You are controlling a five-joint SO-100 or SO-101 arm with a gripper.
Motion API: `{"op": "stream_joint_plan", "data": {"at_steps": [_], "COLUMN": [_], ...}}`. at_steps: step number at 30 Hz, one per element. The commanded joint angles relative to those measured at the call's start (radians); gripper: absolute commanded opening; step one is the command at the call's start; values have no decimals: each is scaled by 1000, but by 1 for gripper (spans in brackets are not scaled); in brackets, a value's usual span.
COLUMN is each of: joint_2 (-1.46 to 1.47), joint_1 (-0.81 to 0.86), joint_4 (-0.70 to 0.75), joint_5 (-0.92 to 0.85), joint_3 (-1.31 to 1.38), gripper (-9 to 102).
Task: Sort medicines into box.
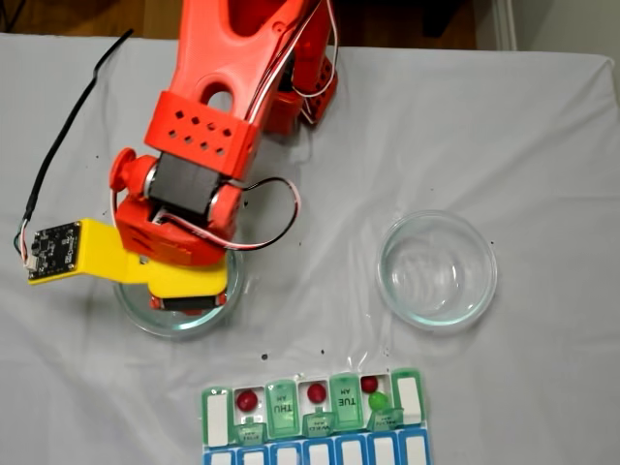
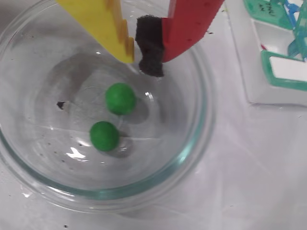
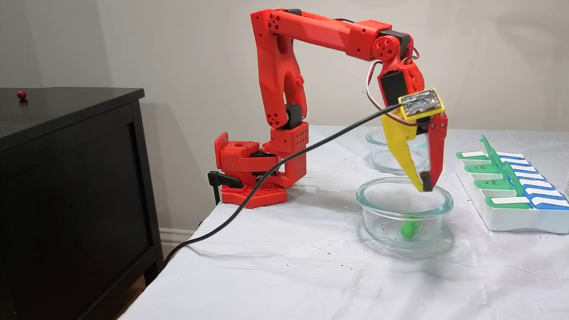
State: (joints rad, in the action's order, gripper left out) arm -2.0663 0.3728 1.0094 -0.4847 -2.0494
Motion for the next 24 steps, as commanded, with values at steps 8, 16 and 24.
{"op": "stream_joint_plan", "data": {"at_steps": [8, 16, 24], "joint_2": [-51, 3, 5], "joint_1": [51, 64, 75], "joint_4": [35, 6, -3], "joint_5": [-34, -57, -83], "joint_3": [34, 32, 14], "gripper": [19, 19, 23]}}
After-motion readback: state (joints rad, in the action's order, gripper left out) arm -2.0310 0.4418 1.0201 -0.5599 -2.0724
